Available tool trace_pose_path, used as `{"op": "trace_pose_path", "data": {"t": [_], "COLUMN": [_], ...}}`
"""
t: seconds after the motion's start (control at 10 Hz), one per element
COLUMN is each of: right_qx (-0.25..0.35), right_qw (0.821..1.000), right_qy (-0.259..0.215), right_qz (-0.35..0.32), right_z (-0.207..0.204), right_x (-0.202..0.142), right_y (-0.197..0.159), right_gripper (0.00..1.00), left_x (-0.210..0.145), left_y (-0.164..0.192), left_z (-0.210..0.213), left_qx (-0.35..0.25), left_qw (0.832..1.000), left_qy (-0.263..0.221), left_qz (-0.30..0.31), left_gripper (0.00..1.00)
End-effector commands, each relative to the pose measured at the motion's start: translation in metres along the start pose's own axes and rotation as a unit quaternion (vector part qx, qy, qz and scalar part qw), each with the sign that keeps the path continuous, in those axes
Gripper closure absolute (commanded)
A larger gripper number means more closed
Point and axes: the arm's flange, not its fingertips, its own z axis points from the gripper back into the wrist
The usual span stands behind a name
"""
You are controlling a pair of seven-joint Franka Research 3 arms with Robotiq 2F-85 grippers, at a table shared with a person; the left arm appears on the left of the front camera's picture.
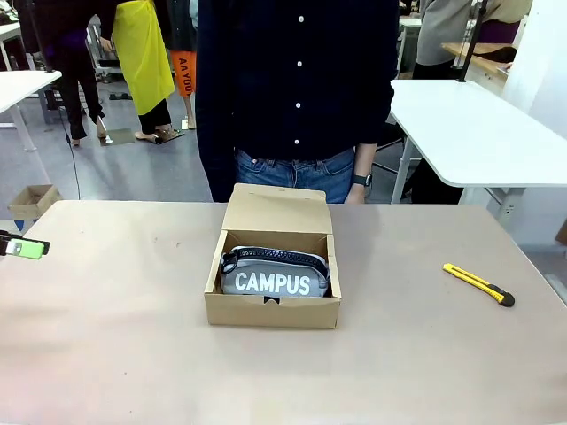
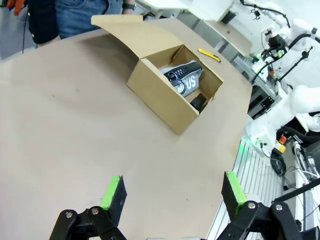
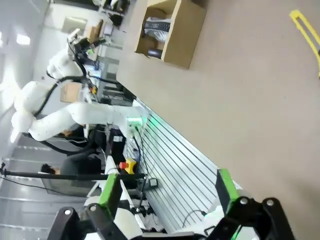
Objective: Pack the items into the box.
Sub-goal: Pick up the item specified by the human and place it in the Mailer Box, then close the Mailer Box.
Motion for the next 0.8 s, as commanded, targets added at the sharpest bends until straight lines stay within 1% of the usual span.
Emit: {"op": "trace_pose_path", "data": {"t": [0.0, 0.7], "right_qx": [-0.006, -0.006], "right_qw": [1.0, 1.0], "right_qy": [0.01, 0.01], "right_qz": [0.022, 0.022], "right_z": [0.0069, 0.0069], "right_x": [0.0061, 0.0061], "right_y": [0.0072, 0.0072], "right_gripper": [0.0, 0.0], "left_x": [-0.0006, -0.0006], "left_y": [-0.0037, -0.0037], "left_z": [-0.003, -0.003], "left_qx": [-0.001, -0.001], "left_qw": [1.0, 1.0], "left_qy": [-0.01, -0.01], "left_qz": [0.002, 0.002], "left_gripper": [0.0, 0.0]}}
